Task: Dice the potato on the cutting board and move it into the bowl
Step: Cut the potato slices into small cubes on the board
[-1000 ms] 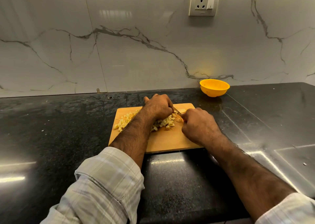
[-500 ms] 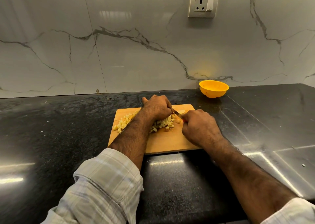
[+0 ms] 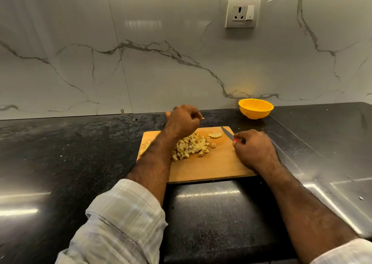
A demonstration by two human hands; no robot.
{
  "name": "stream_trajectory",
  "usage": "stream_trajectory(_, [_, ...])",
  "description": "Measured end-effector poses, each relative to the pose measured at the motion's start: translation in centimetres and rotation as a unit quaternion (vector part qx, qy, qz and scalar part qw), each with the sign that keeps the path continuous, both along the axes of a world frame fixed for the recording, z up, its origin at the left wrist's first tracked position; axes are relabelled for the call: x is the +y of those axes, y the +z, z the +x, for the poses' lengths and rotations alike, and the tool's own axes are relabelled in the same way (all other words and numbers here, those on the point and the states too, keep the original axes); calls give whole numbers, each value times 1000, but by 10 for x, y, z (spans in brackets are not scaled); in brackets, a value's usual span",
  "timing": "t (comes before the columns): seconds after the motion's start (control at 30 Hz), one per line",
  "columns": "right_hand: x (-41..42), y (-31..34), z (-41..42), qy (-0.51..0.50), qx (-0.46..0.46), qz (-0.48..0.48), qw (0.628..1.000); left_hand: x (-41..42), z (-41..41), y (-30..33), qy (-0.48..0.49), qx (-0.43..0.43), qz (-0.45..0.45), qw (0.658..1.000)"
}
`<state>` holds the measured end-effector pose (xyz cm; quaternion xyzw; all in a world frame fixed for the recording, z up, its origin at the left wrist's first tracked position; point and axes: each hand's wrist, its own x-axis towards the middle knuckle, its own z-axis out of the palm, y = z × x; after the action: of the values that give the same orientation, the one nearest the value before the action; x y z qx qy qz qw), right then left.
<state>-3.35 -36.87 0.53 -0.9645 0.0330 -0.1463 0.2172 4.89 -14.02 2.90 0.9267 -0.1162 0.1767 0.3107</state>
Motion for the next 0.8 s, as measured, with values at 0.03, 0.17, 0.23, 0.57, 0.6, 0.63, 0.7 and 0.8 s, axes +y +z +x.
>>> stream_trajectory(0.03, [0,-1,1,0,13,5,1000,6,-2,0,6,-10,0,1000])
stream_trajectory(0.17, [8,-5,5,16,31,4,999,33,-13,-2,26,-25,6,999])
stream_trajectory(0.23, [14,-6,7,34,38,-2,999,45,-18,-5,34,-23,1,999])
stream_trajectory(0.57, [20,-2,-8,158,-42,-69,984,62,-27,-11,29,-34,-8,999])
stream_trajectory(0.6, [19,-1,-9,162,-59,-87,981,62,-27,-12,24,-30,-10,999])
stream_trajectory(0.63, [19,1,-9,161,-76,-98,979,62,-27,-13,16,-29,-13,999])
stream_trajectory(0.7, [18,1,-8,148,-108,-83,980,63,-24,-15,4,-26,-27,999])
stream_trajectory(0.8, [17,-1,-3,120,-104,-41,986,66,-21,-16,-2,-26,-58,998])
